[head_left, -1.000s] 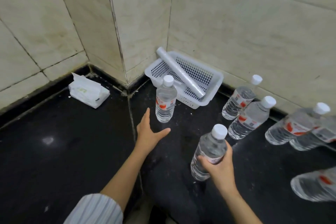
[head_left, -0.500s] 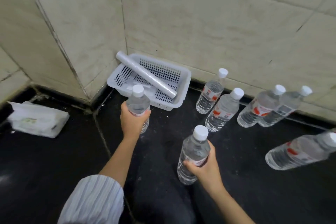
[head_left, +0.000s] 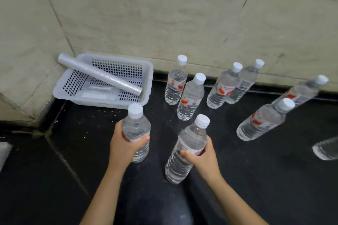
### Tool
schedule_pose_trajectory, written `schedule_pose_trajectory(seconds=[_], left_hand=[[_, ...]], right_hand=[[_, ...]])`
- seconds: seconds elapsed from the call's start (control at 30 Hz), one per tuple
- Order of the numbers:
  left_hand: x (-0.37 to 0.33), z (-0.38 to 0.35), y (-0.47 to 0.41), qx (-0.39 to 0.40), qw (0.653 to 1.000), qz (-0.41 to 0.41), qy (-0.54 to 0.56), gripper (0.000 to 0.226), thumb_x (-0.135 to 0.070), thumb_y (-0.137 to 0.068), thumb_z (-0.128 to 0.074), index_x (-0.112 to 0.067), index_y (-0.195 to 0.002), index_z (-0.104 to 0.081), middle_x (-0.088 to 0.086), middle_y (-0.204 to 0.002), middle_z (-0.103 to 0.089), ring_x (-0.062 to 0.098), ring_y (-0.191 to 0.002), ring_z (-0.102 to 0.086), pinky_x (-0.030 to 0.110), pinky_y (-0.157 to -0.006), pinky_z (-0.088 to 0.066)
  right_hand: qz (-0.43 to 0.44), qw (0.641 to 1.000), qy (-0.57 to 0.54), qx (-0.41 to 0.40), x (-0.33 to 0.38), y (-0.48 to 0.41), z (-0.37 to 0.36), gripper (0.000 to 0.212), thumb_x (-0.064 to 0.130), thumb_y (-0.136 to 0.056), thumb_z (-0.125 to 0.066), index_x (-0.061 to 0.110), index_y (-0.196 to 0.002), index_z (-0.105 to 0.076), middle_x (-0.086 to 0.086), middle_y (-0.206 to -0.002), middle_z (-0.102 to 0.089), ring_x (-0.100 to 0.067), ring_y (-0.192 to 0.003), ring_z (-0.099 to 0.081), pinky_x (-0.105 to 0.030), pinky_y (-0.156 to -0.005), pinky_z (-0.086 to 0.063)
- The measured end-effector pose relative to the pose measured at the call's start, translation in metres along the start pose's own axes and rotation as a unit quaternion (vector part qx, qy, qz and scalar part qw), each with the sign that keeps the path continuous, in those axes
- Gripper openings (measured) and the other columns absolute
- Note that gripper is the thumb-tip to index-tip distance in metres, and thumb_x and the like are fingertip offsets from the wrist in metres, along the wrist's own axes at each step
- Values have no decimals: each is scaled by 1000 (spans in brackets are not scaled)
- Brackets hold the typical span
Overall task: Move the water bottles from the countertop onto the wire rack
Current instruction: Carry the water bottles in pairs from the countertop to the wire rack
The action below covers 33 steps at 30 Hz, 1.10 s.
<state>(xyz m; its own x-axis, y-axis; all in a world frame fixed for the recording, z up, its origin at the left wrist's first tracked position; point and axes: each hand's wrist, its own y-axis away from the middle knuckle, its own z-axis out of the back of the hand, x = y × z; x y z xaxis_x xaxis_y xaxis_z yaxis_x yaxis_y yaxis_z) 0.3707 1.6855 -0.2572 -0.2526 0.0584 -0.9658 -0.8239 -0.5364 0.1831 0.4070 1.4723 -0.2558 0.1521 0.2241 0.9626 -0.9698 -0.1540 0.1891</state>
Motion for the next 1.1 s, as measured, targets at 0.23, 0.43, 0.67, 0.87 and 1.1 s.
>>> schedule_pose_trajectory(seconds=[0.23,0.43,0.67,0.87,1.1], left_hand=[[-28,-50,29,105,994,-31,22,66,0,-61,-80,-28,-111,-48,-11,-100,-61,4,-91,-60,21,-77,-46],[-51,-107,72,200,978,-63,4,63,0,-62,-80,-28,-109,-48,-11,-101,-61,6,-94,-59,26,-81,-46],[-65,-193,162,263,959,-99,-18,65,-3,-59,-82,-25,-110,-49,-10,-99,-62,16,-94,-60,35,-87,-47],[-63,-272,254,326,938,-119,-16,63,3,-60,-81,-22,-110,-51,1,-101,-64,22,-93,-61,37,-85,-47],[-51,-374,363,479,867,-125,-62,57,-21,-45,-79,-35,-94,-52,-6,-97,-66,15,-90,-63,31,-79,-47]], right_hand=[[-12,997,32,-75,-13,26,74,70,29,-41,-78,36,-102,-47,10,-102,-62,-1,-91,-62,-26,-85,-46],[6,984,30,-174,-19,71,151,69,1,-59,-83,27,-111,-45,15,-100,-58,-1,-93,-57,-30,-84,-44],[19,964,41,-261,-36,160,254,69,6,-58,-83,44,-101,-43,23,-97,-56,-2,-91,-58,-28,-85,-43],[9,943,35,-331,-67,256,347,67,29,-44,-78,45,-100,-45,29,-98,-63,14,-94,-56,-18,-82,-42],[-41,886,26,-461,-110,357,433,73,16,-54,-84,54,-98,-39,29,-101,-53,-14,-100,-57,-31,-87,-45]])
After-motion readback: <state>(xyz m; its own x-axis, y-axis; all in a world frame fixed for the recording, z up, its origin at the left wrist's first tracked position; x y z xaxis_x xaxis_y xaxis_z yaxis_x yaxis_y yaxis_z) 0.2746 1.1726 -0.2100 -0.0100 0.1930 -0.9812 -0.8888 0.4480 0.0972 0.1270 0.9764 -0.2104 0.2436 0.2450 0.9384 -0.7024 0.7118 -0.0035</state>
